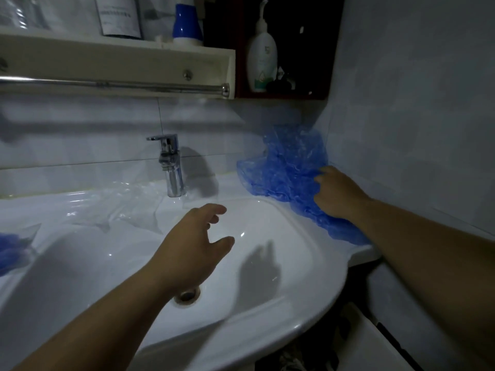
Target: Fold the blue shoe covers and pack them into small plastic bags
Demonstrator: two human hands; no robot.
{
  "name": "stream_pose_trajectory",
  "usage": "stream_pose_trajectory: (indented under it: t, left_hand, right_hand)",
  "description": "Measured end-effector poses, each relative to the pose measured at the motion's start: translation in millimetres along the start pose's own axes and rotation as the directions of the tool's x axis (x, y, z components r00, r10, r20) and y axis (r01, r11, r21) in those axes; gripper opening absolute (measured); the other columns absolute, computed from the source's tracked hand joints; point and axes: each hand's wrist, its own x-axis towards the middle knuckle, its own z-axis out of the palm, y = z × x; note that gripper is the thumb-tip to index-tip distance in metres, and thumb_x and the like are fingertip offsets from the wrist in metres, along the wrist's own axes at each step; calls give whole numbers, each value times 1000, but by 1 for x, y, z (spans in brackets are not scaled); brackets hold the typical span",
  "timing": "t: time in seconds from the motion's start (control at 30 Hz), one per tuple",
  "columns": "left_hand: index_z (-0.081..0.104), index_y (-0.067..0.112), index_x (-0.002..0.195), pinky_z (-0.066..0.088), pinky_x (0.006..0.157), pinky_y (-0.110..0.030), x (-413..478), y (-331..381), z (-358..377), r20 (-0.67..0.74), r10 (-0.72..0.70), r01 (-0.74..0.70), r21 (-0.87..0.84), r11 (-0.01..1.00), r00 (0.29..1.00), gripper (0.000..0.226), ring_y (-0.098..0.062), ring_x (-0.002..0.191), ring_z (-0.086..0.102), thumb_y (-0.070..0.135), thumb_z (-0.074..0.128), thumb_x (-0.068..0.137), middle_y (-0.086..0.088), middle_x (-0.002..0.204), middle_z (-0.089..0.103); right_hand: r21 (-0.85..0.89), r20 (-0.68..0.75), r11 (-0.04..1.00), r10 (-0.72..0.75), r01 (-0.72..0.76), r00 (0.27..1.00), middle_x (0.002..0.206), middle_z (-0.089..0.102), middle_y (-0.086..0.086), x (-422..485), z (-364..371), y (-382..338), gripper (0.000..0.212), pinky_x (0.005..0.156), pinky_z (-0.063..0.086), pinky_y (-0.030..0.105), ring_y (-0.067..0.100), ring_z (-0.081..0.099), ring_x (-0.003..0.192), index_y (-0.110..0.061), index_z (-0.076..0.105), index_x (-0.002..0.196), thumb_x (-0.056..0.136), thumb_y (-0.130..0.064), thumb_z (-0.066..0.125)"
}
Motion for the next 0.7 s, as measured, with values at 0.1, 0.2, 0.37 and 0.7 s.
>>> stream_pose_trajectory:
  t: [0.1,0.2,0.37,0.7]
  left_hand:
    - [41,38,139,38,92,-21,32,8,-3,14,40,-41,25,999,999,57,-7,115,50,35,66,88,9,134,51]
    - [41,39,140,40,95,-23,60,17,0,20,71,-72,16,997,997,58,-9,117,51,35,66,88,10,136,50]
    - [45,34,138,41,98,-24,63,13,6,-24,79,-79,-19,997,997,55,-7,116,51,33,67,87,11,131,52]
    - [58,32,119,50,81,-23,-13,25,-27,-52,-116,94,-321,942,992,35,-3,102,59,26,69,87,11,110,62]
  right_hand:
    - [-216,48,973,-71,80,996,141,48,11,36,9,-2,20,113,30,35,25,37,134,-8,62,99,97,-15,43]
    - [-328,132,945,36,10,991,161,14,9,65,23,2,46,120,16,47,31,15,146,-8,42,141,97,-20,42]
    - [-95,-109,979,168,-178,980,116,59,16,65,21,-2,29,95,48,49,35,58,105,-3,55,112,89,-19,52]
    - [675,-478,731,325,104,816,95,70,8,-83,-54,-56,19,83,52,40,30,63,89,-5,72,93,80,-13,61]
